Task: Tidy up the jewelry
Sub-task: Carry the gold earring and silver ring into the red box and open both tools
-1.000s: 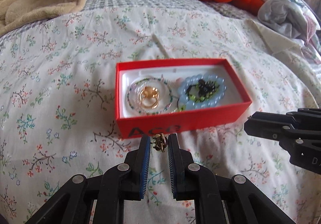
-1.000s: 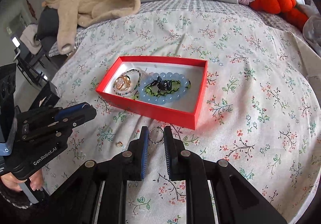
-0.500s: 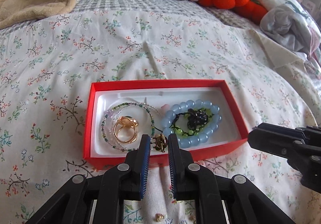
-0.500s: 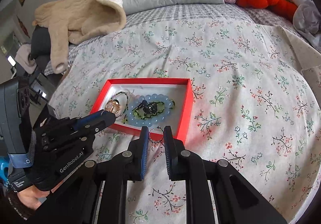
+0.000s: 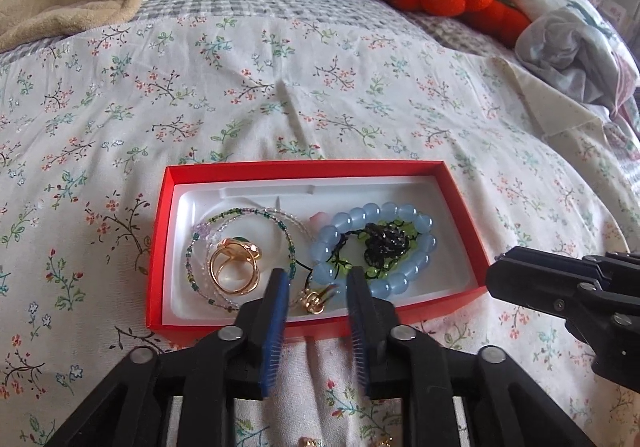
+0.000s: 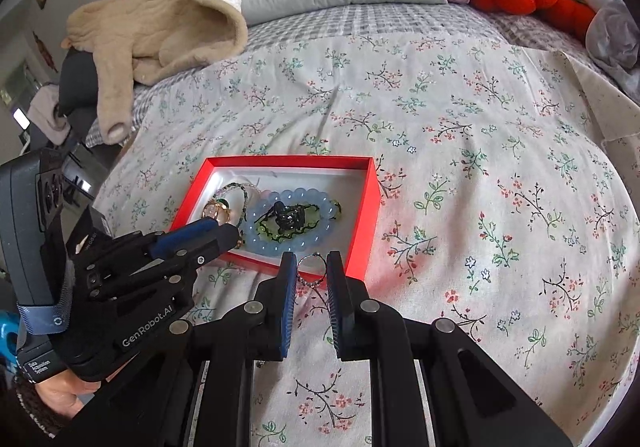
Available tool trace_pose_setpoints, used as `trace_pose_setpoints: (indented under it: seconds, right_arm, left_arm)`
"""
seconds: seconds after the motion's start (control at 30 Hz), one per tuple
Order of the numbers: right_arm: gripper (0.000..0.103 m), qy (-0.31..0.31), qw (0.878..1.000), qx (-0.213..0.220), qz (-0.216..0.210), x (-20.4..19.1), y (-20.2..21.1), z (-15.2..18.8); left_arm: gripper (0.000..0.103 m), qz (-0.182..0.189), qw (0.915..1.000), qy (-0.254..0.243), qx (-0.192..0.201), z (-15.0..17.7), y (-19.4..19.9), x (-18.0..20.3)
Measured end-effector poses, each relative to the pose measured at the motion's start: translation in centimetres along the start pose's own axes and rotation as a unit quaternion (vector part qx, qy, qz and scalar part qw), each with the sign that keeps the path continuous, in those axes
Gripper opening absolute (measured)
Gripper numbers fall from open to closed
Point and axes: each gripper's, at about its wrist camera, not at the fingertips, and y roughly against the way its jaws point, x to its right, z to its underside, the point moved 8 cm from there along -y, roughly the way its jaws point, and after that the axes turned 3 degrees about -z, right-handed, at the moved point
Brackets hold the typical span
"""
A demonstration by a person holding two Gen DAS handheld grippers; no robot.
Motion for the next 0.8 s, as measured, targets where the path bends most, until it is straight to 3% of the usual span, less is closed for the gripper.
trace_pose_setpoints:
  seconds: [0.3, 0.53, 0.67, 0.8]
  right_arm:
    - [0.016, 0.001, 1.000, -0.004, 0.004, -0.1, -0.7, -0.6]
    - [0.018, -0.008, 1.000, -0.016, 0.001, -0.2, -1.9, -0.9]
    - [0.032, -0.019, 1.000, -0.024, -0.005, 0.2, -2.1, -0.7]
    - [0.038, -0.015, 1.000, -0.018, -0.013, 0.1, -1.2, -0.7]
  left_arm:
    - [0.040, -0.020, 0.9996, 0.016, -0.009, 1.5, 2.4, -1.4]
    - [0.064, -0.038, 0.9971, 0.057, -0.033, 3.7, 2.7, -3.1]
    - [0.069, -0.029, 0.9934, 0.092, -0.062, 5.6, 2.2, -3.5]
    - [0.069, -0.040, 0.9925, 0.094, -0.066, 6.7, 2.3, -3.8]
